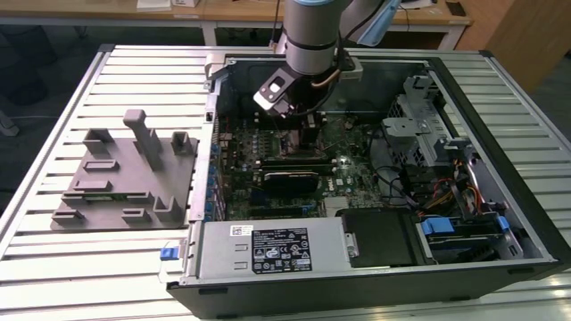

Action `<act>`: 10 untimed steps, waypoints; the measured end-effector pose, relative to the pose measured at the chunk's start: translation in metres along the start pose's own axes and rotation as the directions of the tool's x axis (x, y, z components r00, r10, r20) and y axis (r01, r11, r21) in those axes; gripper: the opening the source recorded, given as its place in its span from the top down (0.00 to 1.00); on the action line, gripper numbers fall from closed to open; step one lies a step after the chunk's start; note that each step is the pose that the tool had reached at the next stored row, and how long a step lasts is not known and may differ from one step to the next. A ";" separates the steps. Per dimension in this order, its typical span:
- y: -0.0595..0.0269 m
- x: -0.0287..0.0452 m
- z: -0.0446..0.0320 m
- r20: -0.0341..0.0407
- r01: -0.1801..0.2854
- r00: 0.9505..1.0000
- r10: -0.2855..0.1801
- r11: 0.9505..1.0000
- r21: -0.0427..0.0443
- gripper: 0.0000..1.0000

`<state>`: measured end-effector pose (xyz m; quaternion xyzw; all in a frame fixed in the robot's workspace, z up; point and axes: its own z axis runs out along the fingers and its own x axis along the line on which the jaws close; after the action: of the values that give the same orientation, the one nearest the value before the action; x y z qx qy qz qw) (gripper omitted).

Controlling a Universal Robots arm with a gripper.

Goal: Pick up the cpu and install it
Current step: 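Place the cpu into insertion slot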

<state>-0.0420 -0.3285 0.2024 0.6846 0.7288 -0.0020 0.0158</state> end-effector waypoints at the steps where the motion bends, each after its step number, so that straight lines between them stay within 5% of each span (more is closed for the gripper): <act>1: 0.0000 0.0000 0.0007 0.000 0.000 1.000 0.000 1.000 0.000 0.45; 10: -0.0001 0.0000 0.0034 0.000 0.000 1.000 0.000 1.000 0.000 0.45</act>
<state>-0.0420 -0.3286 0.1990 0.6846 0.7287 -0.0020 0.0158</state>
